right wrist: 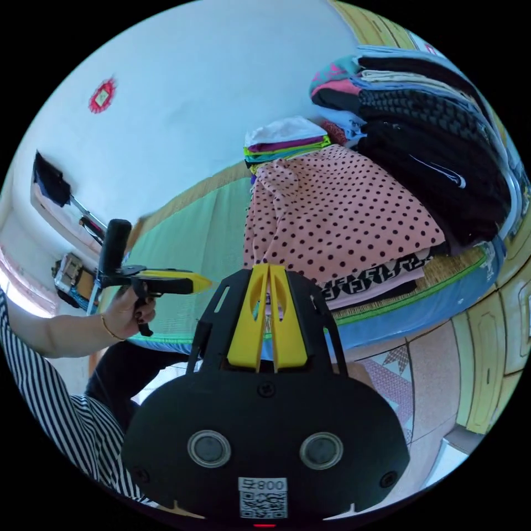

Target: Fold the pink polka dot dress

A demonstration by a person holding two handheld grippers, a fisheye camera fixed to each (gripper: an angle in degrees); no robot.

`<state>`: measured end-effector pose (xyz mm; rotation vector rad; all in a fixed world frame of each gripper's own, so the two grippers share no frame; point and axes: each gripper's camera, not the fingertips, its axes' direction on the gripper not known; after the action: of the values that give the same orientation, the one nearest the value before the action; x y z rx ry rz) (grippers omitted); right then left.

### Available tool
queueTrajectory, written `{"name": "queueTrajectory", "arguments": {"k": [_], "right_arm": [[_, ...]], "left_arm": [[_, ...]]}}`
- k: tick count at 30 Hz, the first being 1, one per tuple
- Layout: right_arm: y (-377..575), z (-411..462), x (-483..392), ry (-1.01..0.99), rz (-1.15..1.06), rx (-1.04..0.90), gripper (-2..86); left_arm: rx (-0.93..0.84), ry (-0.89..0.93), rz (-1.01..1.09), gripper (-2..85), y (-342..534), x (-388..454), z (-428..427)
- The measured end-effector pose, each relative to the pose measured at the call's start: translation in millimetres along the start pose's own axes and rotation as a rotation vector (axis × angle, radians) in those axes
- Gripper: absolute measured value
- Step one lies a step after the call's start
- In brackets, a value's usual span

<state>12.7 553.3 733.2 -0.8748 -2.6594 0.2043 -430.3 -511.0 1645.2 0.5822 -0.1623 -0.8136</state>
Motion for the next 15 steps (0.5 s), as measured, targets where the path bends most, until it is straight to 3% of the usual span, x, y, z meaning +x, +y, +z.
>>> {"name": "queueTrajectory", "arguments": {"k": [5,7,10,15], "right_arm": [[8,-22,-63,0.069,-0.07,0.144,0.2],[3,-36,-89,0.125,-0.109,0.232,0.3],[-18,-49,-129,0.161,-0.191,0.35,0.9],[-88,-23,-173,0.01,-0.285,0.37,2.7]], "left_arm": [[-0.189,-0.341,0.01,0.1,64,-19,-7],[-0.224,-0.394,0.04,0.1,84,-21,-7],[-0.165,-0.394,0.051,0.2,104,-17,-17],[-0.102,-0.358,0.043,0.3,131,-19,-33]]}}
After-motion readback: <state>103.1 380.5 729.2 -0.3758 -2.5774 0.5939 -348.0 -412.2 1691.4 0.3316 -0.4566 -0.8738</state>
